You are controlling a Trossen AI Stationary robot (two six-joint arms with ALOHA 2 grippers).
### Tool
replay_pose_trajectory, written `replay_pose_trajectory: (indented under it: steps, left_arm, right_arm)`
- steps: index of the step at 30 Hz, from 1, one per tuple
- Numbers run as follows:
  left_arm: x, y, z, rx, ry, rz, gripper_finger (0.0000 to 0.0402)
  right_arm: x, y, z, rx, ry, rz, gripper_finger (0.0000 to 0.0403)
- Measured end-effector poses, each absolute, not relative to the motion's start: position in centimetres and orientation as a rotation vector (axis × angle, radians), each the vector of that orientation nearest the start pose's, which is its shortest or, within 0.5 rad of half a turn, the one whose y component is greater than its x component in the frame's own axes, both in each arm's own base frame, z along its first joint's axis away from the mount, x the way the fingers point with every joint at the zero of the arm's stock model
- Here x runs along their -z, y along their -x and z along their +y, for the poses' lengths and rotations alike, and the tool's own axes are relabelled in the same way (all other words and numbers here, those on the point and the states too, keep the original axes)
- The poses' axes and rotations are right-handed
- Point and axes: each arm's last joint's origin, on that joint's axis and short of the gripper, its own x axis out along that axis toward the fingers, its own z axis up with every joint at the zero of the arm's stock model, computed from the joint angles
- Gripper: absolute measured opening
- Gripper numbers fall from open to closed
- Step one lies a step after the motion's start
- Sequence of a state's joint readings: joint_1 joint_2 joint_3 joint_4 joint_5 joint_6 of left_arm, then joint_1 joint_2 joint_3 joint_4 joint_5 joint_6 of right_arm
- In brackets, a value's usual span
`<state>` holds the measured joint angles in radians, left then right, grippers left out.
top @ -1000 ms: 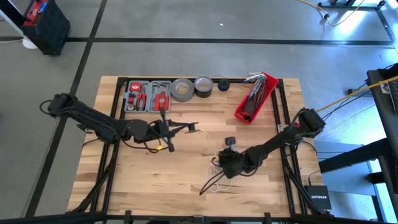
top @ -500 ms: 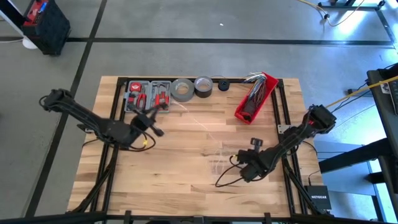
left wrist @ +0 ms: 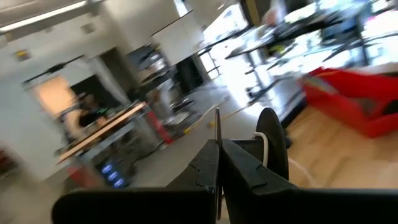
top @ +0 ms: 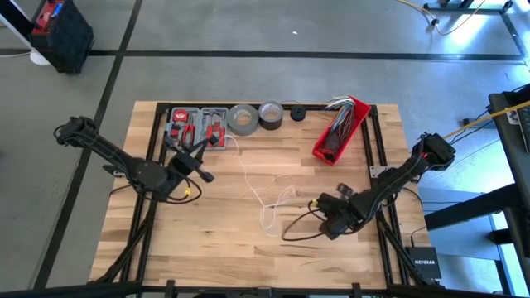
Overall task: Coil cords
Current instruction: Coil the white wire onto the black spool
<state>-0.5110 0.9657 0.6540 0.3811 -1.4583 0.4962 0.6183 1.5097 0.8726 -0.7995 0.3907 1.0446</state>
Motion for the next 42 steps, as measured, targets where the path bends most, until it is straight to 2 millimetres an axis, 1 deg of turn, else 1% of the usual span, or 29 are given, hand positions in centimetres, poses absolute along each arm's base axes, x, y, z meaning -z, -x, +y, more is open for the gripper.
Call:
replay_pose_trajectory:
  steps: [3, 6, 10, 13, 15, 19, 25, 29, 32, 37, 39, 42]
  left_arm:
    - [-30.8, -18.3, -7.0, -0.877, -0.382, 0.168, 0.0001]
    - [-30.7, -18.4, -7.0, -0.859, -0.386, 0.166, 0.0001]
    - [-30.7, -18.4, -7.0, -0.856, -0.384, 0.164, 0.0001]
    - [-30.7, -18.4, -7.0, -0.855, -0.374, 0.159, 0.0001]
    - [-30.6, -18.4, -7.0, -0.854, -0.373, 0.16, 0.0001]
    - [-30.4, -18.4, -7.1, -0.851, -0.381, 0.171, 0.0001]
    - [-30.3, -18.4, -7.1, -0.851, -0.382, 0.173, 0.0001]
    - [-30.3, -18.4, -7.1, -0.848, -0.378, 0.17, 0.0001]
    - [-30.3, -18.4, -7.1, -0.847, -0.381, 0.172, 0.0001]
    - [-30.3, -18.4, -7.1, -0.847, -0.382, 0.172, 0.0001]
    - [-30.3, -18.4, -7.1, -0.847, -0.383, 0.173, 0.0001]
    - [-30.3, -18.4, -7.1, -0.847, -0.381, 0.172, 0.0001]
  right_arm:
    - [-18.3, -23.1, 13.6, 0.421, -0.15, 0.91, 0.0065]
    - [-19.4, -26.1, 13.7, 0.311, -0.114, 0.701, 0.0102]
    - [-20.1, -29.7, 13.5, 0.142, -0.005, 0.493, 0.0146]
    - [-19.4, -31.8, 12.8, 0.104, 0.038, 0.403, 0.0164]
    - [-18.4, -32.8, 12.1, 0.121, 0.058, 0.406, 0.0166]
    - [-16.0, -34.9, 10.7, 0.169, 0.086, 0.47, 0.016]
    - [-13.7, -37.7, 10.2, 0.176, 0.12, 0.547, 0.0142]
    - [-12.6, -38.6, 9.8, 0.267, 0.177, 0.608, 0.013]
    - [-11.7, -38.9, 9.6, 0.279, 0.191, 0.637, 0.0122]
    - [-11.6, -39.1, 9.8, 0.242, 0.176, 0.643, 0.0117]
    - [-11.9, -39.0, 9.9, 0.236, 0.183, 0.662, 0.0117]
    - [-13.5, -39.4, 10.3, 0.228, 0.156, 0.648, 0.0117]
